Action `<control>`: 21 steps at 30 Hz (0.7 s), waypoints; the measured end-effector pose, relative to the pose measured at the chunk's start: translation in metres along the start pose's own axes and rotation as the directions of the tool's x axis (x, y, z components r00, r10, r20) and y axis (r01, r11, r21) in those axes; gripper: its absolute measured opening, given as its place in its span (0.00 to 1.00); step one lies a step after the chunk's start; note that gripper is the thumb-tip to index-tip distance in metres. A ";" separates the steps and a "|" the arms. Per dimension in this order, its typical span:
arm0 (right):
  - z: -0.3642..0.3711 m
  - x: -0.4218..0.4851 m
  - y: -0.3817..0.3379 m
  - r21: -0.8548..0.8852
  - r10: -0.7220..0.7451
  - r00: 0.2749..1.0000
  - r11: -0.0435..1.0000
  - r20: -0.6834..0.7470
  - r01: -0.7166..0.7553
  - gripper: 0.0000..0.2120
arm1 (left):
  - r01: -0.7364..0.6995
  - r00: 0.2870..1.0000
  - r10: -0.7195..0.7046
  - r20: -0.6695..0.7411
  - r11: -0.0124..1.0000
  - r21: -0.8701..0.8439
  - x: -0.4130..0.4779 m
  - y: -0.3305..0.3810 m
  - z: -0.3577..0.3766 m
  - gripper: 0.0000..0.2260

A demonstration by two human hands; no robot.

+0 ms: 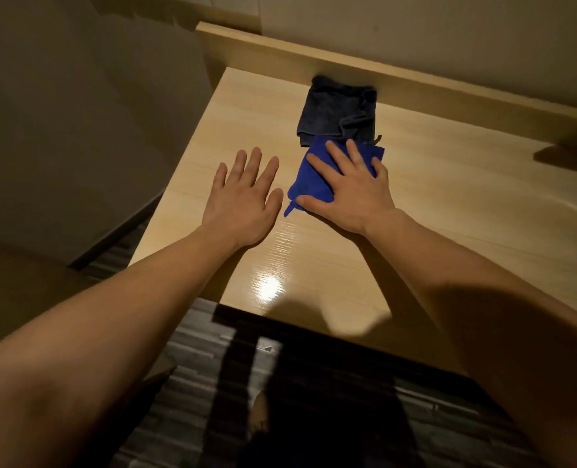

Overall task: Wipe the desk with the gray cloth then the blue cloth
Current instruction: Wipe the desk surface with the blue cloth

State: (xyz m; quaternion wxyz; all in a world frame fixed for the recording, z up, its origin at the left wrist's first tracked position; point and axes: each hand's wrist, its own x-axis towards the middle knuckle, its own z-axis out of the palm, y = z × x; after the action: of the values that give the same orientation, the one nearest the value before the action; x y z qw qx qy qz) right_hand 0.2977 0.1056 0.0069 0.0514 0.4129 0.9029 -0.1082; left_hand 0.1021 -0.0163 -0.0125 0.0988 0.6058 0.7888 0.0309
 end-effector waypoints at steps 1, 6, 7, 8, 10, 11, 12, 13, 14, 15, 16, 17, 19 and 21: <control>0.003 -0.003 -0.001 -0.011 0.011 1.000 1.000 0.001 -0.011 0.45 | 0.000 1.000 0.000 0.001 1.000 0.003 0.000 0.001 0.000 0.30; 0.017 -0.038 -0.006 -0.006 0.024 1.000 1.000 -0.014 -0.024 0.41 | 0.000 1.000 0.000 0.001 1.000 0.000 0.001 0.000 0.000 0.30; 0.020 -0.048 -0.008 -0.002 0.024 0.999 1.000 -0.021 -0.024 0.40 | -0.002 1.000 0.002 0.002 1.000 -0.001 0.001 0.000 0.000 0.30; 0.023 -0.058 -0.010 0.003 0.025 0.999 1.000 -0.026 -0.025 0.38 | -0.004 1.000 0.004 0.002 1.000 -0.003 0.001 0.000 0.000 0.30; 0.029 -0.079 -0.015 0.014 0.027 0.999 1.000 -0.030 -0.026 0.36 | -0.008 1.000 0.008 0.006 1.000 -0.008 0.000 0.000 -0.001 0.30; 0.032 -0.090 -0.018 0.024 0.025 0.999 0.999 -0.032 -0.024 0.36 | -0.008 1.000 0.008 0.008 1.000 -0.011 0.000 0.000 -0.002 0.30; 0.035 -0.102 -0.021 0.035 0.021 0.999 0.999 -0.036 -0.020 0.35 | -0.007 1.000 0.008 0.009 1.000 -0.013 -0.001 0.000 -0.003 0.30; 0.038 -0.113 -0.024 0.043 0.018 0.999 0.999 -0.039 -0.017 0.34 | -0.008 1.000 0.009 0.011 1.000 -0.016 -0.002 0.001 -0.003 0.30; 0.041 -0.124 -0.027 0.048 0.015 0.999 0.999 -0.039 -0.013 0.34 | -0.010 1.000 0.010 0.014 1.000 -0.020 -0.003 0.002 -0.004 0.30; 0.043 -0.135 -0.030 0.053 0.010 0.999 0.999 -0.036 -0.008 0.33 | -0.012 1.000 0.012 0.016 1.000 -0.027 -0.004 0.002 -0.006 0.29; 0.045 -0.146 -0.032 0.055 0.005 0.999 0.998 -0.033 -0.003 0.32 | -0.014 1.000 0.014 0.012 0.999 -0.037 -0.005 0.003 -0.008 0.29; 0.047 -0.155 -0.034 0.058 0.000 1.000 0.998 -0.031 0.002 0.31 | -0.018 1.000 0.018 -0.004 0.998 -0.055 -0.006 0.003 -0.009 0.28; 0.049 -0.172 -0.038 0.064 -0.014 0.999 0.998 -0.035 0.016 0.29 | -0.035 0.997 0.027 -0.068 0.992 -0.121 -0.012 0.006 -0.012 0.26; 0.050 -0.186 -0.041 0.062 -0.025 0.999 0.998 -0.043 0.028 0.27 | -0.065 0.993 0.045 -0.114 0.981 -0.181 -0.020 0.017 -0.013 0.25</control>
State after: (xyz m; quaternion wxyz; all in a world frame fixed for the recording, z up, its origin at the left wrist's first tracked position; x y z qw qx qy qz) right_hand 0.3886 -0.0694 -0.0014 0.0178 0.4043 0.9054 -0.1283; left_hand 0.1204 -0.0306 0.0056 0.1105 0.6130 0.7698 0.1396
